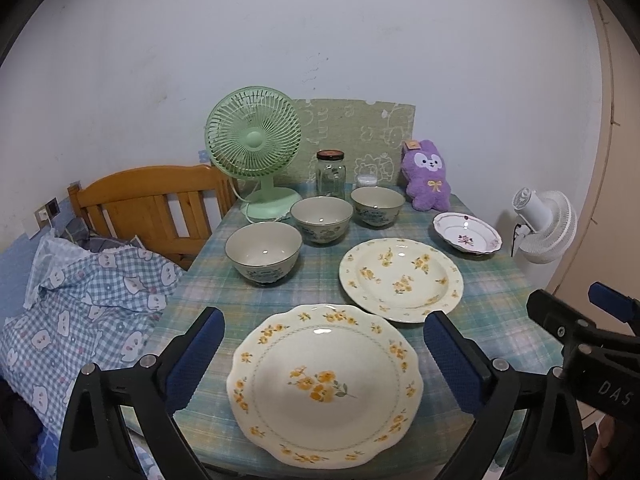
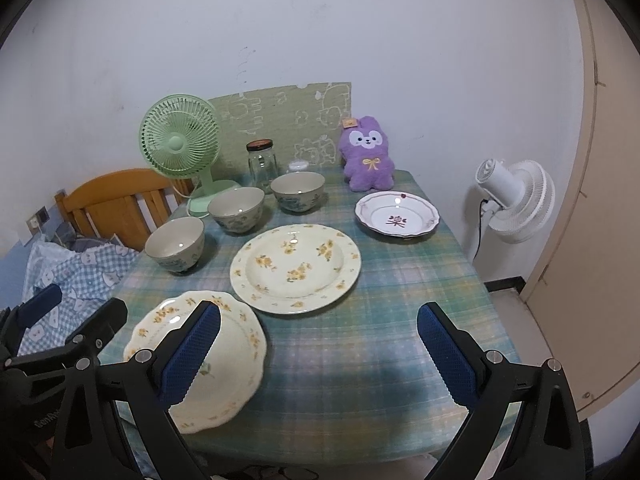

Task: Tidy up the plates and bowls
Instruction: 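Close the left gripper on the scalloped plate rim while the right gripper grips beside it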

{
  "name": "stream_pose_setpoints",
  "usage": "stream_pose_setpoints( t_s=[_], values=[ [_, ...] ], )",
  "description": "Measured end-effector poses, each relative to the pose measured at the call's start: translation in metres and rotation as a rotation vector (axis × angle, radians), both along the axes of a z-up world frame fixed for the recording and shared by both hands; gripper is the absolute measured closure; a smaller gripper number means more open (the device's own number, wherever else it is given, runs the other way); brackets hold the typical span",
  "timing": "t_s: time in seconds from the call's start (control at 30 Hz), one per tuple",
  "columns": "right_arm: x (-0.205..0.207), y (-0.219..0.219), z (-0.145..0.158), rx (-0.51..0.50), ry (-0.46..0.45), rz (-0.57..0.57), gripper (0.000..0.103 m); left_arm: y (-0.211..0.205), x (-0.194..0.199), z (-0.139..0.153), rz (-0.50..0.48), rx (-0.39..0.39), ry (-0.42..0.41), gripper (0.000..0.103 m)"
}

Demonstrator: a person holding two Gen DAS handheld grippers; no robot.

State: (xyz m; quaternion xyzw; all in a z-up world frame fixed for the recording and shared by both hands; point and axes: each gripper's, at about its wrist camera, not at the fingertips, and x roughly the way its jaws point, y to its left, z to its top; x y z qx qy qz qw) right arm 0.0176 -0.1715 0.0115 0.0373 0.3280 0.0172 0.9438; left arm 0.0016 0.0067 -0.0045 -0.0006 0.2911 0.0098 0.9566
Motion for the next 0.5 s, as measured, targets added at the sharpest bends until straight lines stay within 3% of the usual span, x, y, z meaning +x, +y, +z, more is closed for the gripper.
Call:
stream_pose_setpoints(
  t_s=[0.5],
  values=[
    [0.031, 0.041, -0.009, 0.030, 0.066, -0.060, 0.003, 0.036, 0.034, -0.013, -0.042, -0.007, 0.081, 0.008]
  ],
)
